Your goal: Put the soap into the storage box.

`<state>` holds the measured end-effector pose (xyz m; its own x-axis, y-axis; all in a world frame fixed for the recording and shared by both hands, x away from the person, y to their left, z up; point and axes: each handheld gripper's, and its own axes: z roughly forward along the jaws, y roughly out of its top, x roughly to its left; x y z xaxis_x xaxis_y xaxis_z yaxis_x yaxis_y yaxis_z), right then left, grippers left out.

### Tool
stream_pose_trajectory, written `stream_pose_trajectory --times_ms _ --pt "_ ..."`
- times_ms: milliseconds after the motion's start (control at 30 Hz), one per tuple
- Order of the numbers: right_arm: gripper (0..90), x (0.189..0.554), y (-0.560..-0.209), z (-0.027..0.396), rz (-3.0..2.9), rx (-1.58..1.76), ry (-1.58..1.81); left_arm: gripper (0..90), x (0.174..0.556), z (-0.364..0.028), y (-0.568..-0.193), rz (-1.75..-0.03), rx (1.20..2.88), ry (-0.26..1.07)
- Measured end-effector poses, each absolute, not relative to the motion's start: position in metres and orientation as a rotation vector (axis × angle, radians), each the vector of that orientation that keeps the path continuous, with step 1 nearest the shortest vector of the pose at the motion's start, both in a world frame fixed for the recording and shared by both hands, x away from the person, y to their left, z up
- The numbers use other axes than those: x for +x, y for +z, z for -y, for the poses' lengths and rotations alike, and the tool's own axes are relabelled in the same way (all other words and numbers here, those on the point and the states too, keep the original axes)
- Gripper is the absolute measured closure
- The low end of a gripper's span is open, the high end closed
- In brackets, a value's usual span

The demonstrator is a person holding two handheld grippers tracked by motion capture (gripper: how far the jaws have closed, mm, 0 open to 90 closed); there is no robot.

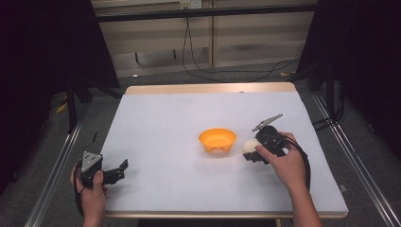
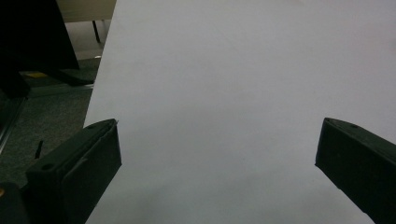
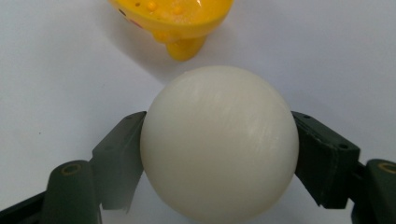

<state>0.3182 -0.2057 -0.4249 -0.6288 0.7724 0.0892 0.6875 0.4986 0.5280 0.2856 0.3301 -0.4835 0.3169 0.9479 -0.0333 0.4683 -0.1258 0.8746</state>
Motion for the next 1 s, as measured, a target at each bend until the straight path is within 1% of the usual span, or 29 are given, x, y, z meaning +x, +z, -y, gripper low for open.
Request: stream_pose_trajectory --times_ms 633,1000 --pt "24.5 0.335 -0.407 0.184 -2.587 1.244 0.829 0.1 0.286 -0.33 -0.484 -1.278 1.739 0.712" --pt "24.5 0.34 -0.403 0.174 -2.6 1.222 0.84 0.1 0.286 -0.33 -0.484 -1.276 1.738 0.712"
